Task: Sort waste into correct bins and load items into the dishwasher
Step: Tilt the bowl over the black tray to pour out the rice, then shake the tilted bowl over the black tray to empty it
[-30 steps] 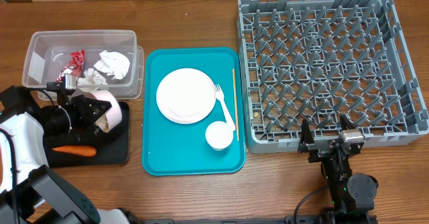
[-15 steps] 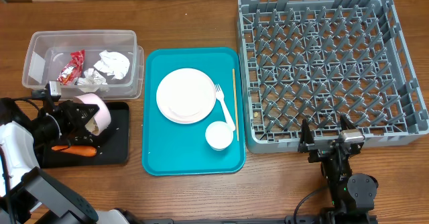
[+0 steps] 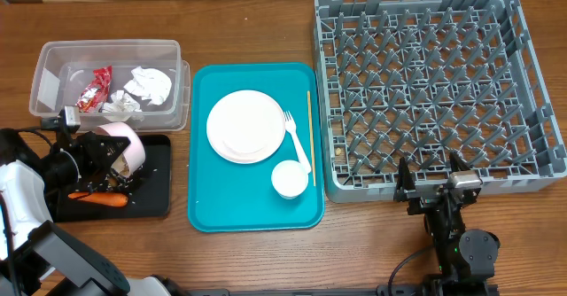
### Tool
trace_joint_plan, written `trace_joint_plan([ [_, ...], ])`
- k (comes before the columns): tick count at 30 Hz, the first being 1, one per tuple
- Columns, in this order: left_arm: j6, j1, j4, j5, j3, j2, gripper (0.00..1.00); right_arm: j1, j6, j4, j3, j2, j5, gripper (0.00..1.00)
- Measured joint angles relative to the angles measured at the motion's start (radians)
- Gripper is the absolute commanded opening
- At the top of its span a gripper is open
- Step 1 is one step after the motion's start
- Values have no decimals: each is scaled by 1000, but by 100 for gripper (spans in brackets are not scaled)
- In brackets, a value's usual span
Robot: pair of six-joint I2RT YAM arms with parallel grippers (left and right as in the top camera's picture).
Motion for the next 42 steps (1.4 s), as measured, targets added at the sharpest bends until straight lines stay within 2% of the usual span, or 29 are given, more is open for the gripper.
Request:
trace_joint_plan([
  [6,76,0,-6,51,-7,0,4,0,1,0,0,0,0,100],
  [15,258,1,-90,190,-55,0,4,0,0,0,0,0,0,100],
  [23,347,47,-154,303,-60,0,4,0,0,0,0,0,0,100],
  [30,386,124,-207,342,-60,0,4,0,0,0,0,0,0,100],
  [42,556,163,-335,386,-61,0,4,0,0,0,0,0,0,100],
])
